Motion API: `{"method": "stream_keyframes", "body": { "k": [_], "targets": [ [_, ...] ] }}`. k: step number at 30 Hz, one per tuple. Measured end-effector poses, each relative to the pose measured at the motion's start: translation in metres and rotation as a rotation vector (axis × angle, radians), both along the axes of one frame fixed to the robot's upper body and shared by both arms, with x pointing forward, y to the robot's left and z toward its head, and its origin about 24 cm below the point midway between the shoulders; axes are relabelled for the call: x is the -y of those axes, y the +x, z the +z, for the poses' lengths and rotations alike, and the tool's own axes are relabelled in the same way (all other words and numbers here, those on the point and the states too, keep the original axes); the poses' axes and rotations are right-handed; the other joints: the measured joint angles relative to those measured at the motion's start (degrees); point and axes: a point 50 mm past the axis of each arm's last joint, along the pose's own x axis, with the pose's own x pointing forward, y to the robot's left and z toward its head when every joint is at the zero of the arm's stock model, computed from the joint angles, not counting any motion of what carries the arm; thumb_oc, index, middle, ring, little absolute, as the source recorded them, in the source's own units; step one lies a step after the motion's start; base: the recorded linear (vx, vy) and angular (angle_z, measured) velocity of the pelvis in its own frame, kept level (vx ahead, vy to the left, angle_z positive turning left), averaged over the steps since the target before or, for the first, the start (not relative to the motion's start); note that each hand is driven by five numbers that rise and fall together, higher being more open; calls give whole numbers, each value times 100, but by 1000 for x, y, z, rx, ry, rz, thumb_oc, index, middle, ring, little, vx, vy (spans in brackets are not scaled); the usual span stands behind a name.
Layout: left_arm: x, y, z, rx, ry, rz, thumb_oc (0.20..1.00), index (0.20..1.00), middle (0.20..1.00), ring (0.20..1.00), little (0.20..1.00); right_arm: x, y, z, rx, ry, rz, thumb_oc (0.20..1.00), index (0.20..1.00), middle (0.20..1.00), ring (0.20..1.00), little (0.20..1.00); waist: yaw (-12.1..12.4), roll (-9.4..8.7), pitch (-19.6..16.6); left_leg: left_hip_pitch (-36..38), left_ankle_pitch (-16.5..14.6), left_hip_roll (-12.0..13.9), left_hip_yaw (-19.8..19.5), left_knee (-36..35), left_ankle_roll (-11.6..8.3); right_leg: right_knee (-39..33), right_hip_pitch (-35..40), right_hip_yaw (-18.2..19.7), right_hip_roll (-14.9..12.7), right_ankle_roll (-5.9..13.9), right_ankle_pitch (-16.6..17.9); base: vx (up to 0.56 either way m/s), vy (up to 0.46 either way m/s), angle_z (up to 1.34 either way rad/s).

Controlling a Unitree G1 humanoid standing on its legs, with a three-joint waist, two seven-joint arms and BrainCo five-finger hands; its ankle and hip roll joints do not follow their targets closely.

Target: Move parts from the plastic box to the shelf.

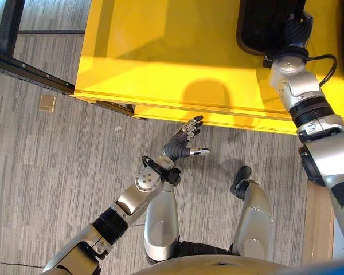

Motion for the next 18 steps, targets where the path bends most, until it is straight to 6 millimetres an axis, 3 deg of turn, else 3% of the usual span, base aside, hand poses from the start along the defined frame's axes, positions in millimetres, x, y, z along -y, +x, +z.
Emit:
{"method": "stream_keyframes", "body": {
  "k": [18],
  "targets": [
    [-1,1,0,1,-2,17,1000,1000,1000,1000,1000,-4,2,-1,-23,-57,-23,200,200,200,200,200,-9,-16,-17,-10,-1,-5,-7,7,1,-4,-1,-3,-2,4,6,0,0,0]
  ]
}}
